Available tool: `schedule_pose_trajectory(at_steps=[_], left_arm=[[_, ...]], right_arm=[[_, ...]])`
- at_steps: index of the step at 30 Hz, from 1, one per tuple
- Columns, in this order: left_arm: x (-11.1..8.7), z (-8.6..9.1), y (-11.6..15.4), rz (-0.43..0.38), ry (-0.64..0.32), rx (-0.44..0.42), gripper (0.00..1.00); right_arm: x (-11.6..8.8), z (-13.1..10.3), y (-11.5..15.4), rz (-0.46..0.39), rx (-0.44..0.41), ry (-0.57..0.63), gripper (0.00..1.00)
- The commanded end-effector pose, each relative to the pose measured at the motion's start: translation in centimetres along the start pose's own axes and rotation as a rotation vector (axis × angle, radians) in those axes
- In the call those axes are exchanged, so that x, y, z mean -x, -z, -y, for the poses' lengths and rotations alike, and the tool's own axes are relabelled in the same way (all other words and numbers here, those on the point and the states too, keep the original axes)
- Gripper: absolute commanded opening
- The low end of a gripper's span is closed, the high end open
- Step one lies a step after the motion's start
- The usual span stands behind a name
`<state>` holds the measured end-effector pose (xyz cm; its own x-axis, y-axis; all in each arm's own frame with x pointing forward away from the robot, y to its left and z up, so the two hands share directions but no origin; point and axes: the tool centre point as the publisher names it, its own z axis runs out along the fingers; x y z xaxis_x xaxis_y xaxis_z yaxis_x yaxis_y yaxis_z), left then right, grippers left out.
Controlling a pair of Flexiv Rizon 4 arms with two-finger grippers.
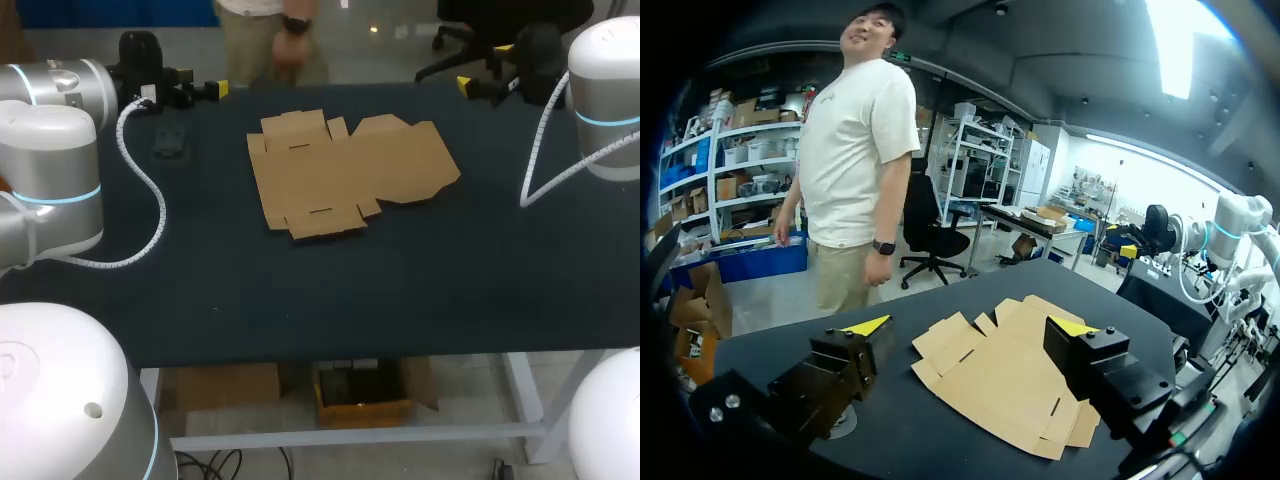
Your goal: Assemble the packaging by folding the flat box into shape, placing the metal phone stand inside, and closing the box properly
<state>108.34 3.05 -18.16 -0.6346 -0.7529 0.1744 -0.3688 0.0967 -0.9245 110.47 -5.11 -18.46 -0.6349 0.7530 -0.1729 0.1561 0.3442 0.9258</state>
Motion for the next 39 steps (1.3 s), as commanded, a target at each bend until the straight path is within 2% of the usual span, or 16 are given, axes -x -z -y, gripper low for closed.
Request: schedule_pose_trajectory(at_steps=[1,10,12,21,27,32,39], left_arm=[[0.0,0.0,0.0,0.002,0.000,-0.002,1.00],[-0.3,0.5,-0.4,-0.008,0.000,0.009,1.00],[-0.4,0.7,-0.5,0.006,0.012,0.021,1.00],[-0.7,0.7,-0.4,0.014,0.112,0.096,1.00],[-1.7,0.3,0.2,0.039,0.159,0.158,1.00],[-1.8,-0.7,0.3,0.094,0.208,0.204,1.00],[-1.9,-2.1,0.8,0.097,0.308,0.288,1.00]], right_arm=[[-0.1,0.0,0.0,0.002,-0.001,0.000,1.00],[-0.1,0.0,0.0,0.002,-0.001,0.000,1.00],[0.2,-0.1,0.0,-0.026,-0.005,-0.030,1.00],[0.1,0.5,0.8,-0.120,-0.157,-0.153,1.00],[0.0,1.6,1.4,-0.166,-0.273,-0.243,1.00],[-0.4,2.7,2.1,-0.180,-0.341,-0.299,1.00],[-1.2,4.4,2.8,-0.224,-0.416,-0.409,1.00]])
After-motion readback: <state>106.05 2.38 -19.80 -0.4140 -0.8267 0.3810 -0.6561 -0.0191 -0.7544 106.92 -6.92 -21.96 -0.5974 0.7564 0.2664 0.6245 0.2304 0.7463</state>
